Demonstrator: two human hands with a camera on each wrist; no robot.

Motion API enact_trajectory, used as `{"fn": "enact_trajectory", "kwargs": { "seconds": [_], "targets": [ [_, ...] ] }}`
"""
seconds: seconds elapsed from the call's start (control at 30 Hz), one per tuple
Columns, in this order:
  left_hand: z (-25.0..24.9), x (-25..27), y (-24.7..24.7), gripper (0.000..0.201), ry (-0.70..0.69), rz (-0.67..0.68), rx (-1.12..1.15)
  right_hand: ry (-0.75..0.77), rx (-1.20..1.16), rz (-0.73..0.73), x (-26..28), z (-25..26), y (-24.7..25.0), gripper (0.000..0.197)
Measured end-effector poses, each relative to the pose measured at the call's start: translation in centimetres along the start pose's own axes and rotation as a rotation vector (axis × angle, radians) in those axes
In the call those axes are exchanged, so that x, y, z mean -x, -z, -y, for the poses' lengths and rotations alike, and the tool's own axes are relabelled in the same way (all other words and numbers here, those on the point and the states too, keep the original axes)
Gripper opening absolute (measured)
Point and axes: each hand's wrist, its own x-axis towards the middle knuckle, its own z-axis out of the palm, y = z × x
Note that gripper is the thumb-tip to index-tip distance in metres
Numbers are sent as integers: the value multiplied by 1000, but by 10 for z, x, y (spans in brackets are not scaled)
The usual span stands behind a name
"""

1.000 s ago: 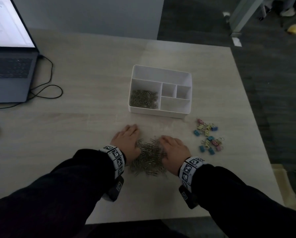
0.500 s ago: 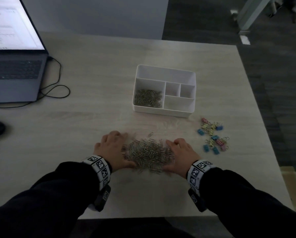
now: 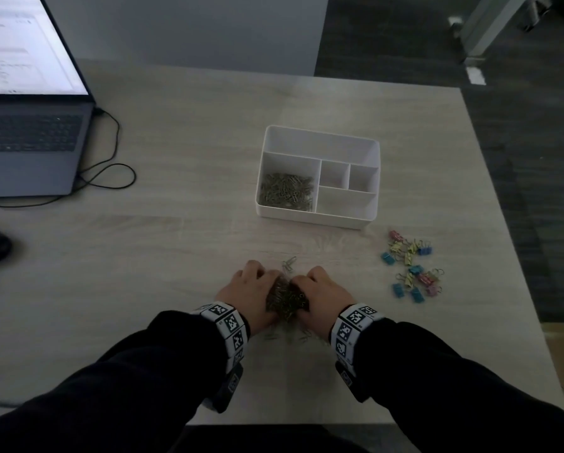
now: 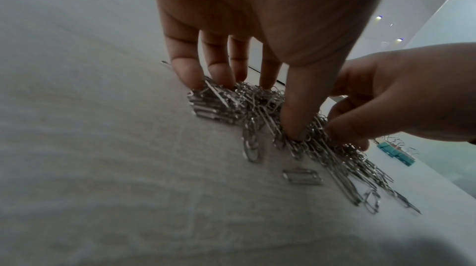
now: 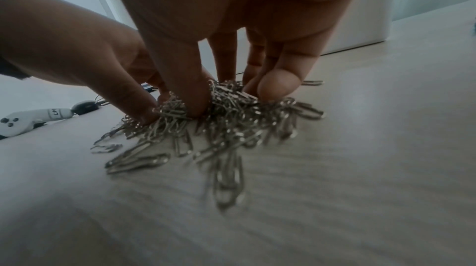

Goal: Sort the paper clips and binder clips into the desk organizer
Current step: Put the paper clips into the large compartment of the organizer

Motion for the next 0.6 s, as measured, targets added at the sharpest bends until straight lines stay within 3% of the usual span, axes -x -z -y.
{"fn": "enact_trajectory", "kwargs": {
  "seconds": [0.27, 0.6],
  "targets": [
    [0, -16, 9, 34, -50, 53, 36, 5, -67, 20, -14, 1, 7, 33],
    [21, -28, 26, 31, -114, 70, 139, -9, -233, -52, -18, -7, 26, 22]
  ]
}}
